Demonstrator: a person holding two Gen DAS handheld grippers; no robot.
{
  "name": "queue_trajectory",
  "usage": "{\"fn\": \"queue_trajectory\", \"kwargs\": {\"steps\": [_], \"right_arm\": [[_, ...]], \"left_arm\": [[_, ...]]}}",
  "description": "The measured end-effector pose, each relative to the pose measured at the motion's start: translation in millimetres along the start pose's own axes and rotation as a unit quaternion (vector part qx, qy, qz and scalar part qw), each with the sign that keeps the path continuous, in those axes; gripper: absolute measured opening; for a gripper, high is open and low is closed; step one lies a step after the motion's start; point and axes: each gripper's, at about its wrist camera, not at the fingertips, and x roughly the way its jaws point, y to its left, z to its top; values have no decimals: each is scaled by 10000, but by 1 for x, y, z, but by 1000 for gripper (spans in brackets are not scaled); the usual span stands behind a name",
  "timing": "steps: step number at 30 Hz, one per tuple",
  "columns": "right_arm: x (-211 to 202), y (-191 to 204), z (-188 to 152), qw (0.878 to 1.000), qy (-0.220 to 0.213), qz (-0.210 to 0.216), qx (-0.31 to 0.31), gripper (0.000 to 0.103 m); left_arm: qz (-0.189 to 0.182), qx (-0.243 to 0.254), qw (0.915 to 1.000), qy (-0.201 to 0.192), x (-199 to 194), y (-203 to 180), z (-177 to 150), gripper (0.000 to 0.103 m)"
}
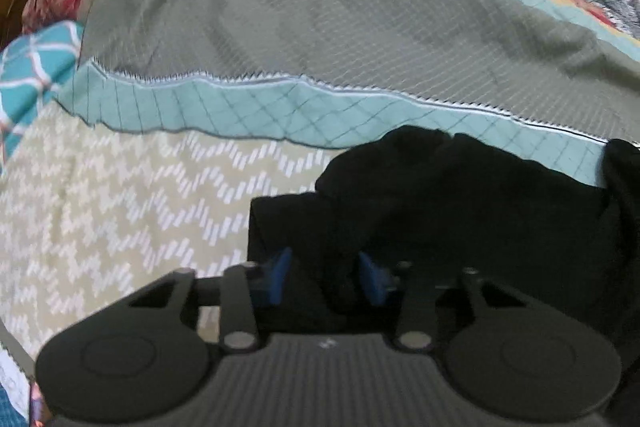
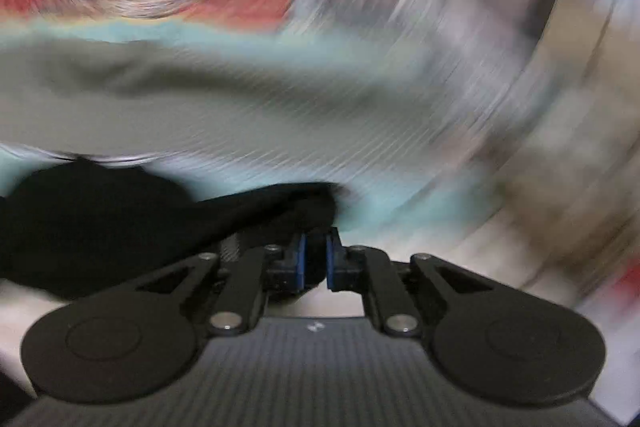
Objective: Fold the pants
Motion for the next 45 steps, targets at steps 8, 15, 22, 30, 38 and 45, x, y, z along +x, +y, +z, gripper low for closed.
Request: {"fn": "queue_trajectory", "kwargs": {"steps": [8,15,22,30,38,45], "right_arm": [[3,-69,-71,9767,668,-1457,-1431,51],[-22,-88,-107,9835,1385,-1038,-522,60],[-48,-101,-90,9887,933,-364,1116,60],[3,-99,-57,9721,839,278,2174,60],[80,-120,-42,9400,1151,190,3205,60],[103,-119,-56,9242,1510,312,3494,60]], "left_arm": [[-469,-360,9982,0,-4,21,6,51],[-456,-466,9966,-500,-12,35,36,90],[-370,-73,9988,-306,36,23,62,96],[-471,927,9946,3,67,-37,35,27],[828,973,9889,-756,35,-22,44,11],[924,907,9906,-445,57,-21,43,12]]}}
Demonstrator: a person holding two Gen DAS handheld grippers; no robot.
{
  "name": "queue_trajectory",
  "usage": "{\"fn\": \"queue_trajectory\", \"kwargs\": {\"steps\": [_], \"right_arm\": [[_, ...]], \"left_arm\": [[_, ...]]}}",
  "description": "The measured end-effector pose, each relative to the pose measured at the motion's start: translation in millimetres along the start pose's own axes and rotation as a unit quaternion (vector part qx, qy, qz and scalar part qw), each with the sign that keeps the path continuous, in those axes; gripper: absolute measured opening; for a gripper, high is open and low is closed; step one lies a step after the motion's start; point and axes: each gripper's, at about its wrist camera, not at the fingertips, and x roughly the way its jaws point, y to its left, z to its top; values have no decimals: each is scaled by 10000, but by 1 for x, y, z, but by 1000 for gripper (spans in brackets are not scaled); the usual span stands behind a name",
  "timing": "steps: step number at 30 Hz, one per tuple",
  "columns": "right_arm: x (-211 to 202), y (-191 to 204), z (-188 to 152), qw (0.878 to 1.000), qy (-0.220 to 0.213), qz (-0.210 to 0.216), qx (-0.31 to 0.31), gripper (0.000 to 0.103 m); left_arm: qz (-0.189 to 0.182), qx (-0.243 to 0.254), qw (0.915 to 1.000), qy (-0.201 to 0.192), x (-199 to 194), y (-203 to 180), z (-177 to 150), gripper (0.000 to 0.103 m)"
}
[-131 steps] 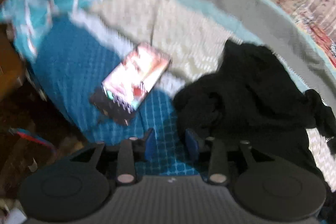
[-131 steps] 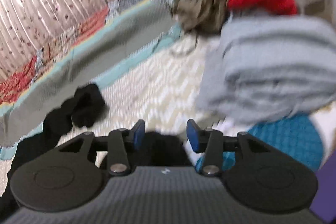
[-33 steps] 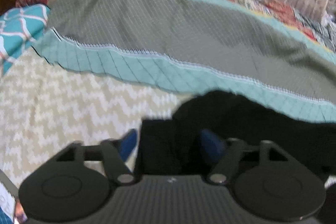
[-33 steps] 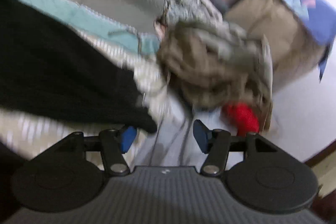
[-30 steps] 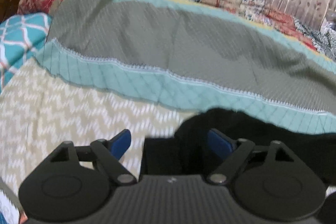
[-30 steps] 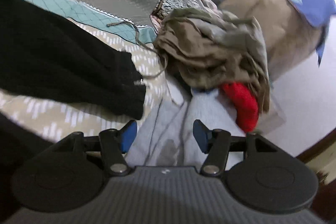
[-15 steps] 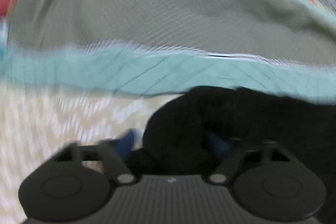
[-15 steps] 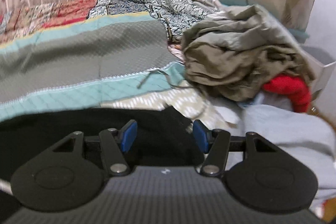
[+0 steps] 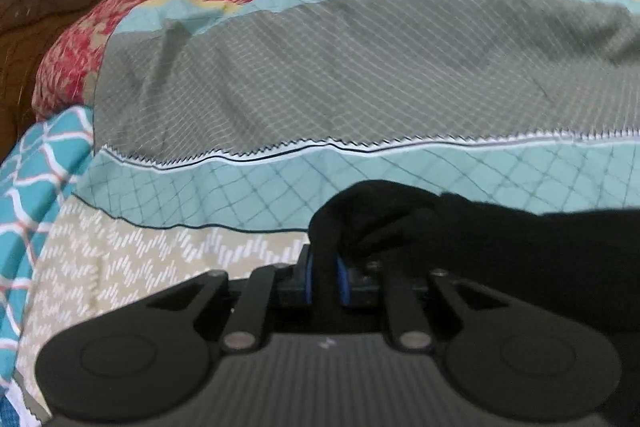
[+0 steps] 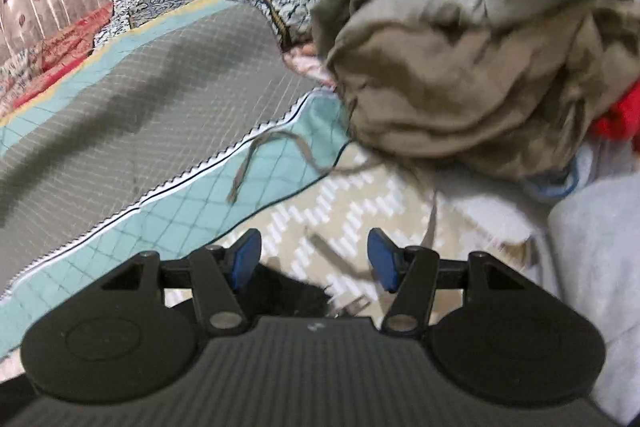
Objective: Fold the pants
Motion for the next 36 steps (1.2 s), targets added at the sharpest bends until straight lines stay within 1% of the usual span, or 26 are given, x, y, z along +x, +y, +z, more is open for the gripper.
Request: {"fn": "queue_trajectory", "kwargs": {"steps": [1,3,6,7,8,9,10,12,14,15,16,17,18,19,20,21,22,23,24,27,29,31,32,34,35,36], "right_arm": [[-3,1,-3,9999,-49,119,-32,60],[-8,8,-7,9992,-74,193,-343,61],[-4,26,-15,9943,172,259,-1015,61],[2,34,-20,9908,323,160,-1301,56],[6,42,-27,9856,370,55,-1651,29],[5,47,-29,9838,319,133,-1761,23],[1,51,-27,9837,183,76,-1787,21],[-7,52,-12,9885,-302,34,-1481,20],[-8,46,5,9934,-710,30,-898,21],[-4,47,8,9937,-774,2,-813,21],[5,53,9,9933,-738,-125,-883,22],[17,62,6,9918,-602,-305,-1089,25],[28,70,1,9896,-428,-443,-1299,26],[41,79,-5,9858,-165,-570,-1568,26],[44,82,-10,9816,-224,-671,-1775,29],[40,86,-13,9775,-360,-734,-1943,35],[38,87,-14,9779,-342,-657,-1957,38],[34,82,-12,9801,-300,-476,-1903,42],[34,79,-9,9810,-286,-346,-1886,42],[41,78,-6,9779,5,-346,-2060,42],[41,81,-4,9786,88,-351,-2026,43],[45,82,5,9826,133,-366,-1815,50],[46,82,9,9860,167,-295,-1634,57],[55,83,10,9888,382,-95,-1441,59],[58,86,7,9869,431,-178,-1543,54],[58,90,4,9839,383,-249,-1729,32]], "left_arm": [[8,38,10000,2,1,-3,-2,12],[14,68,10000,51,6,-7,-3,12],[-8,60,9999,94,11,-6,-1,12],[-16,55,9999,93,11,-6,0,12],[-4,50,10000,79,9,-4,-2,12],[44,32,10000,23,7,-3,-1,12],[80,17,10000,-53,5,-2,1,12],[139,-69,9996,-236,-1,0,4,12],[50,-266,9991,-326,-1,2,9,12],[61,-332,9990,-304,3,-1,10,12],[112,-310,9992,-241,9,-6,11,13],[193,-219,9995,-131,18,-14,9,14],[296,-44,9995,43,28,-23,6,19],[472,163,9987,89,35,-33,2,19],[628,340,9974,-45,34,-40,0,19],[730,534,9958,-99,32,-46,-1,19],[738,618,9953,-106,31,-47,0,19],[704,658,9953,-102,30,-47,0,19],[642,674,9956,-82,30,-44,1,19],[481,640,9968,-30,28,-38,3,15],[482,658,9967,-47,25,-38,4,15],[475,713,9963,-75,21,-38,5,15],[472,777,9958,-83,20,-39,5,15],[514,1008,9936,-69,22,-45,4,13],[539,1109,9923,-62,23,-48,3,12],[585,1168,9914,-85,22,-50,2,11]]}}
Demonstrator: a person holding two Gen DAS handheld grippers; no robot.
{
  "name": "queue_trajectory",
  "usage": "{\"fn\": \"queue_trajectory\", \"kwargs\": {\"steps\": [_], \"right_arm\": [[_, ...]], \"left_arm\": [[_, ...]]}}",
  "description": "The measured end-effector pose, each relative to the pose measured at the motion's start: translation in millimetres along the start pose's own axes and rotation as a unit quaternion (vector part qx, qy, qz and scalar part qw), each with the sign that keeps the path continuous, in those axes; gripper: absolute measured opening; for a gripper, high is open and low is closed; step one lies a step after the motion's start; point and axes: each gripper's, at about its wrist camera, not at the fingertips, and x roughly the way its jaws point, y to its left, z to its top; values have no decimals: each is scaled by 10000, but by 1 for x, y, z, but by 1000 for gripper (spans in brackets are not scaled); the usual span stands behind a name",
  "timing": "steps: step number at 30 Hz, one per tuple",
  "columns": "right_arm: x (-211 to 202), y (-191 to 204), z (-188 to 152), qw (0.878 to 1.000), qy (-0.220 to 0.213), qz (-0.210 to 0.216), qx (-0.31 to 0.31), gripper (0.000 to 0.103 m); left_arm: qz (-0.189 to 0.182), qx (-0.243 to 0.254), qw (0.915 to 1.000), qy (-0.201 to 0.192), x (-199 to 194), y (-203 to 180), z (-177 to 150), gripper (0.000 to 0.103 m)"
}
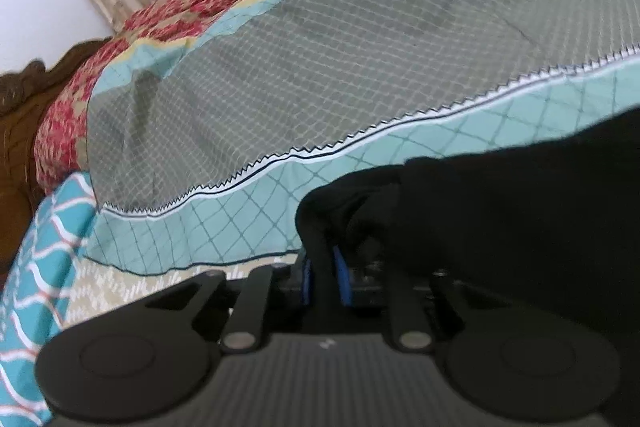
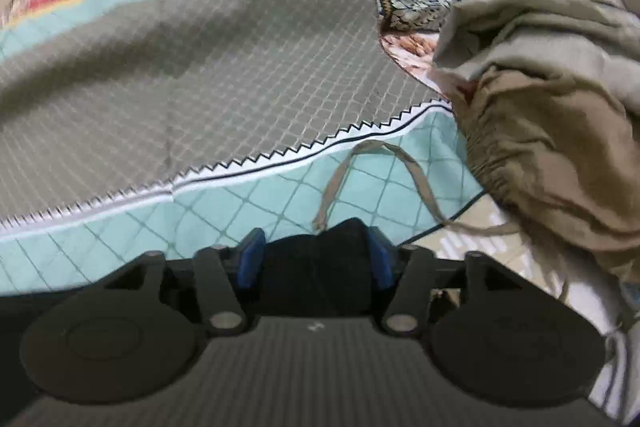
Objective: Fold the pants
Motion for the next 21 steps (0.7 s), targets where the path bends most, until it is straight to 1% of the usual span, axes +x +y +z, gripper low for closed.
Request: {"fn": "queue_trajectory", "kwargs": {"steps": [1,2,3,5,6,8,11,13,15,18,21], "right_arm": [[-3,4,-2,9998,-63,-144,-139,18],[-6,2,-1,9997,-109,-185,-105,9],[-11,-4,0,9998,-180,-20,100,8],[-31,-19,1,9976,-540,78,433,8],[-42,-27,2,9958,-693,193,571,8],[-65,-42,-1,9922,-934,344,746,8],[-105,-67,-14,9851,-1319,568,946,8],[-131,-87,-31,9805,-1524,637,1064,8],[-158,-110,-56,9752,-1690,698,1244,8],[-188,-145,-103,9694,-1822,688,1496,8],[-216,-180,-161,9644,-1876,510,1795,8]], "left_arm": [[41,-22,10000,-37,-2,0,0,11],[62,-124,9999,-91,-7,3,2,11],[73,-274,9995,-160,-13,8,3,10],[41,-561,9979,-313,-27,20,5,10],[8,-691,9967,-430,-39,28,5,10],[1,-781,9945,-691,-62,39,1,10],[4,-829,9903,-1116,-107,54,-14,10],[-21,-936,9870,-1309,-137,65,-30,10],[-56,-1070,9845,-1390,-164,73,-50,10],[-90,-1247,9815,-1451,-201,83,-88,10],[-165,-1317,9802,-1469,-230,86,-129,10]]}}
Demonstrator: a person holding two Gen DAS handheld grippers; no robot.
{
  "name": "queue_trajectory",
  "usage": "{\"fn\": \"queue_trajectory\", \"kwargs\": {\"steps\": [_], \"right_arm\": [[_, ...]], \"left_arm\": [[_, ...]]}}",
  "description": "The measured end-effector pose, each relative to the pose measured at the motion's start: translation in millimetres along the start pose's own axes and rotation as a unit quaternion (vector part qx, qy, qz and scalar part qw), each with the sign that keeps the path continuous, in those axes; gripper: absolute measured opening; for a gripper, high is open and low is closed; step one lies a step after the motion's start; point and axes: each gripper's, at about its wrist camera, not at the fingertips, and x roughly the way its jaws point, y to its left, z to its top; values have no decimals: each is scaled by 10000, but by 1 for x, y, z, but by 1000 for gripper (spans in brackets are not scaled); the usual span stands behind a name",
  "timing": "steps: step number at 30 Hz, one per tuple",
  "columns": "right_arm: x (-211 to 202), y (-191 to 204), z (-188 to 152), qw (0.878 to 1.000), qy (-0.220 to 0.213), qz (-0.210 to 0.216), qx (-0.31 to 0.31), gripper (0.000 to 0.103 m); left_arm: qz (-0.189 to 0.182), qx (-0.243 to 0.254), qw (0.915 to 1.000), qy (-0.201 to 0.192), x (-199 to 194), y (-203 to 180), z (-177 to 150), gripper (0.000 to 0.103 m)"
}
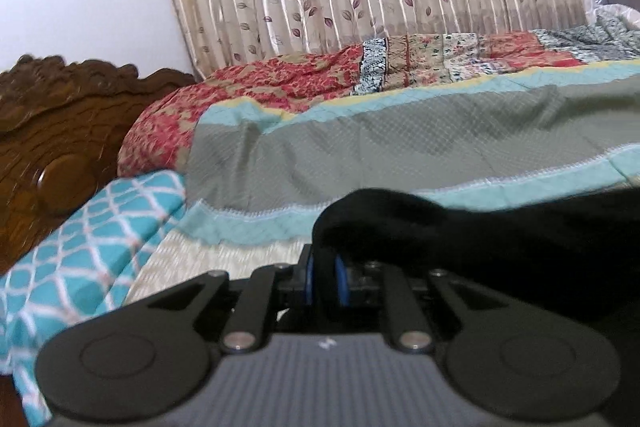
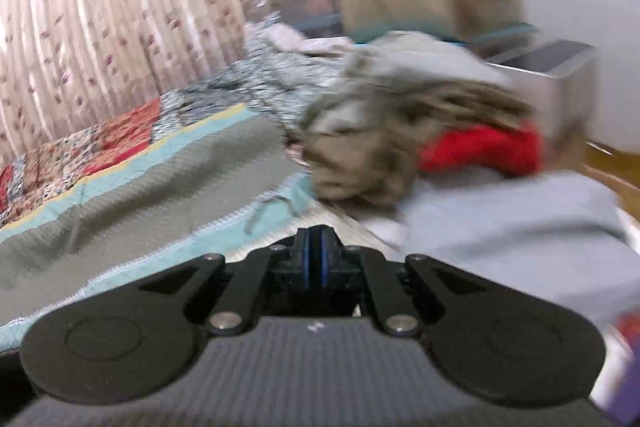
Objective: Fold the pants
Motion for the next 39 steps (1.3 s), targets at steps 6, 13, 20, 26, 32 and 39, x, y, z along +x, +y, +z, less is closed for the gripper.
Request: {"fn": "queue_trajectory", "kwargs": {"steps": [6,13,20,26,32,39], "right_arm": [[-34,-63,-66,9959,672,-576,184,16],[-47,-86,-75,9883,618,-1049,920,21],[-68,-41,-80,9969,383,-466,513,30],[-64,27,-103,9950,830,531,-148,30],[-34,55,-137,9763,1944,578,-755,31],[-54,15,-116,9850,1587,608,-281,32]], "left_arm": [[-172,134,9983,550,-53,1,-75,15],[-250,-188,9955,896,-83,25,-111,51],[-483,-2292,9664,1055,-65,103,-93,55],[-1273,-3220,9285,1344,-24,106,-85,58],[-157,-682,9818,1768,6,18,-105,59],[-114,-1274,9845,1201,-30,46,-78,58]]}}
